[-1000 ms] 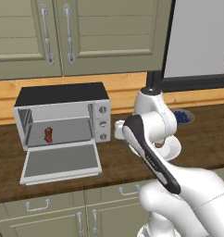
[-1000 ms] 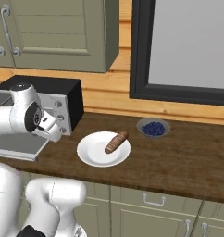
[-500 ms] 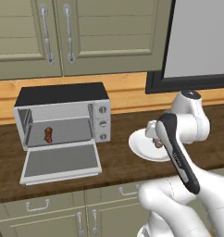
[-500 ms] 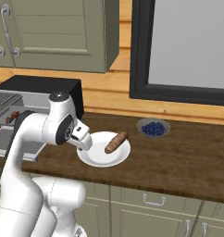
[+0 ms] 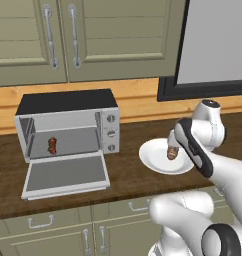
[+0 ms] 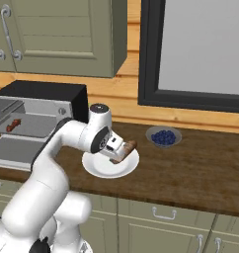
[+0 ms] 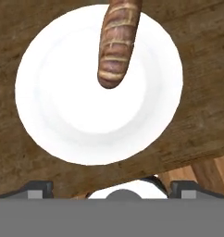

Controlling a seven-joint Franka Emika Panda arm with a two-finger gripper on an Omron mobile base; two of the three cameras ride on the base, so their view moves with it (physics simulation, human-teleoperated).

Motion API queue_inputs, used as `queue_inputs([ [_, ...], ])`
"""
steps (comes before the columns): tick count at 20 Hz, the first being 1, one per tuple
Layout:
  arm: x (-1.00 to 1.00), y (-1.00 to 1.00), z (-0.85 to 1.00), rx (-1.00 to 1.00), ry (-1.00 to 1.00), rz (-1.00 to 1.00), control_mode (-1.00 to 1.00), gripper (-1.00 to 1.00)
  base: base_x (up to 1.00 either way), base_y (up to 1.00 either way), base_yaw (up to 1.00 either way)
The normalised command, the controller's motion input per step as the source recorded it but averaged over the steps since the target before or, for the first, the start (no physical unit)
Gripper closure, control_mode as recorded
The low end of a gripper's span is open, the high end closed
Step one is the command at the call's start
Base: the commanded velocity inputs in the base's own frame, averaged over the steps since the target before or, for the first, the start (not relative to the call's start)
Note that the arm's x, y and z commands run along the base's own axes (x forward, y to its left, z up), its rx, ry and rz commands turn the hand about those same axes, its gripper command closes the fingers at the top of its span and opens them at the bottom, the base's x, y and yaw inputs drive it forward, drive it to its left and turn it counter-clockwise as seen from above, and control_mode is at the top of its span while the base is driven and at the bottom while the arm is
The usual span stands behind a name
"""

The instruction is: Pick up the kebab skewer and baguette bread, and place them inside the toaster oven. Close the toaster oven door and start by setting the timer.

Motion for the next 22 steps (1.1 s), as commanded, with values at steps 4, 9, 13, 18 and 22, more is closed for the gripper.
queue_inputs([
  [4, 0.45, 0.0, -0.43, 0.0, 0.04, -0.01, -1.0, -1.0, 0.0, 0.0, 0.0],
  [9, 0.57, -0.09, -0.32, 0.0, 0.03, -0.05, -1.0, -1.0, 0.0, 0.0, 0.0],
  [13, 0.44, -0.07, -0.32, 0.0, 0.0, -0.06, -1.0, -1.0, 0.0, 0.0, 0.0],
  [18, 0.32, 0.0, -0.44, 0.0, 0.04, -0.11, -1.0, -1.0, 0.0, 0.0, 0.0],
  [22, 0.25, 0.0, -0.39, 0.0, 0.01, -0.12, -1.0, -1.0, 0.0, 0.0, 0.0],
])
